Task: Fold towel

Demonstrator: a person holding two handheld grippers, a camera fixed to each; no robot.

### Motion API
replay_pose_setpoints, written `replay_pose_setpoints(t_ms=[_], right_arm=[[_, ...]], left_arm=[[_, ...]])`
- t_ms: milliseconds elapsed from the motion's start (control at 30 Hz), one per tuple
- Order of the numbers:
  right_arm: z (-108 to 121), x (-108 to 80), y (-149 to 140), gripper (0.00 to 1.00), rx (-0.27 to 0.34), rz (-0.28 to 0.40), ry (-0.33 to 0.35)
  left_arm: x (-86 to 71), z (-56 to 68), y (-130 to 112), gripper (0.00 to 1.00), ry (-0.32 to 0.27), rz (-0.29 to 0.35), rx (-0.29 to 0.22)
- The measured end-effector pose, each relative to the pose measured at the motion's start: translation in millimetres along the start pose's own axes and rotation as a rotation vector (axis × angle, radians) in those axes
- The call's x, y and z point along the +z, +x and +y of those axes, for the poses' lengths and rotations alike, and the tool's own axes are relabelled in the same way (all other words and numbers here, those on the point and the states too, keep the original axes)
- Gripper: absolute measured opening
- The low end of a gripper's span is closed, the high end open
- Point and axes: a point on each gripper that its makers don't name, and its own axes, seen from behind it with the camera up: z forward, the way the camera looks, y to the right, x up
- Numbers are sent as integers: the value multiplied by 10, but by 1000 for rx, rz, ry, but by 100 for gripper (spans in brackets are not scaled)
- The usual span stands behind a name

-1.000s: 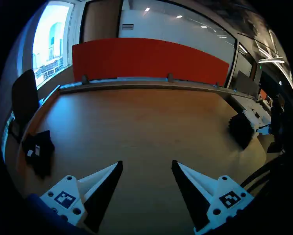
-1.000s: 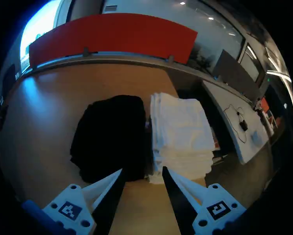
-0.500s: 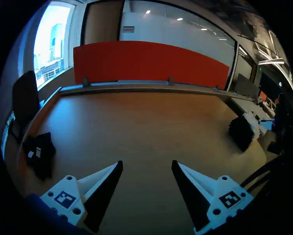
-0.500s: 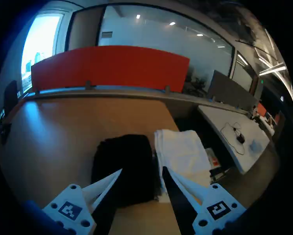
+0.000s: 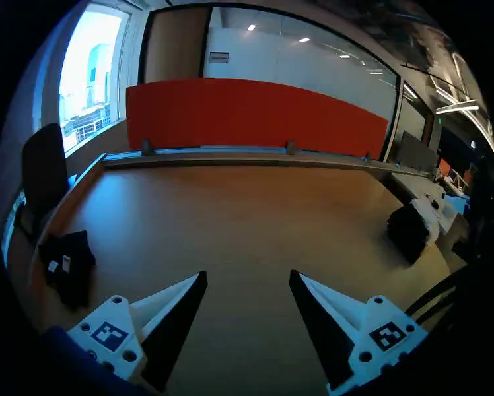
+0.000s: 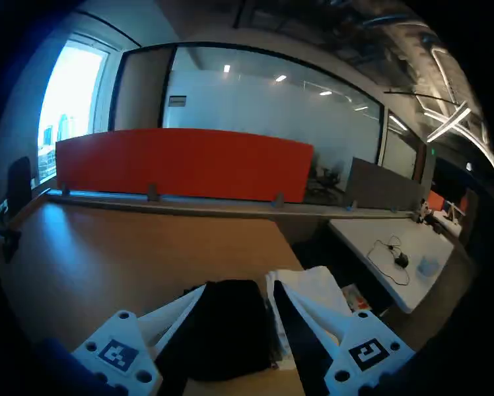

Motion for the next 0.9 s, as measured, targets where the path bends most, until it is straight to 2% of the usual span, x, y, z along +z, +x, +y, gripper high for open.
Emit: replay_pose_setpoints(t_ms=[300, 700, 900], right_arm=[[-95, -4, 188, 69, -3, 45, 8], [-439, -66, 478, 69, 13, 108, 51], [-593, -86, 569, 70, 8, 125, 70]], left_arm=[[6, -60, 166, 92, 18, 51, -1], [-18, -193, 717, 92, 62, 231, -16], [-43, -252, 930, 92, 81, 292, -11]])
